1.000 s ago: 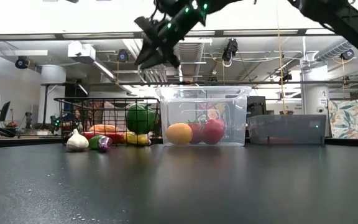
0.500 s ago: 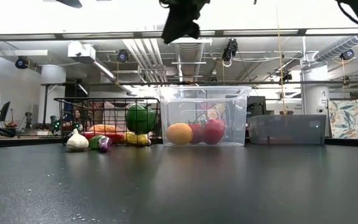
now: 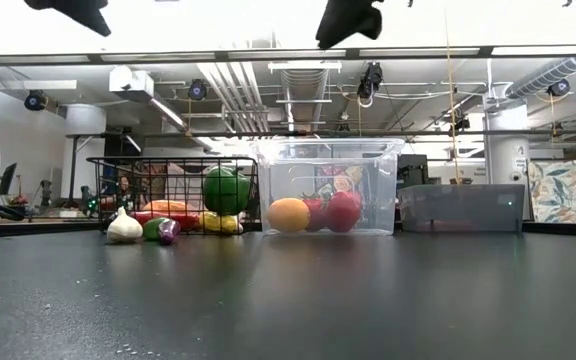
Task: Sort produce into baskets
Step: Put the apple into the transparent bin
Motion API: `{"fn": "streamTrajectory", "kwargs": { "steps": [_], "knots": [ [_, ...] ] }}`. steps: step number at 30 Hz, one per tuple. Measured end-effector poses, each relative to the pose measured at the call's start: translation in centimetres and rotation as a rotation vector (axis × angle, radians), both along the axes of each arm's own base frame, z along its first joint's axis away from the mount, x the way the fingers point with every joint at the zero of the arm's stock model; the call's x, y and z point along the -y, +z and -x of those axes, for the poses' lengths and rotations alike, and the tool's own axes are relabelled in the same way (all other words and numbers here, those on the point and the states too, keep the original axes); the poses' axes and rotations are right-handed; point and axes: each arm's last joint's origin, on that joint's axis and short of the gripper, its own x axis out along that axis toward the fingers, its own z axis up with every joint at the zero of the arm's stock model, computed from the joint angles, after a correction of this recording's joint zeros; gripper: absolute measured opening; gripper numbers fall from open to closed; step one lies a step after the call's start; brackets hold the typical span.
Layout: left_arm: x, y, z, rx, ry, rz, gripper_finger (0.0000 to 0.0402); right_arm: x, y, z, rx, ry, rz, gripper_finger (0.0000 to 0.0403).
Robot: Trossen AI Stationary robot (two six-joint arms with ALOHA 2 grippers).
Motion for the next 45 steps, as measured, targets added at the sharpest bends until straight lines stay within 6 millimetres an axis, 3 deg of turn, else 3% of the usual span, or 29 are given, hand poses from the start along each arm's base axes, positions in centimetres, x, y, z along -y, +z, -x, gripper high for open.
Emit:
{"fn": "streamTrajectory", "kwargs": {
  "steps": [8, 15, 24, 31, 39, 45],
  "knots": [
    [1.0, -0.6, 0.3, -0.217, -0.049, 0.336, 0.0205, -2.3, -0.6, 3.0, 0.038, -0.019, -0.053, 0.0084],
    [2.4, -1.5, 0.5, -0.43, -0.027, 0.571, 0.0205, -3.8, -1.2, 3.7, 0.039, -0.038, -0.037, 0.0082],
    [4.6, -3.3, 1.3, -0.549, -0.032, 0.516, 0.0205, -6.2, -1.6, 4.0, 0.068, -0.022, -0.041, 0.0094],
    [5.2, -4.2, 2.0, -0.621, -0.023, 0.443, 0.0205, -8.4, -1.8, 4.9, 0.048, -0.028, -0.103, 0.0095],
    [5.1, -4.2, 2.0, -0.601, -0.016, 0.415, 0.0205, -10.3, -3.0, 7.8, -0.22, -0.174, -0.29, 0.0107],
    [4.9, -4.2, 1.8, -0.562, -0.04, 0.365, 0.0205, -11.7, -3.5, 10.2, -0.398, -0.289, -0.325, 0.0125]
  ]
}}
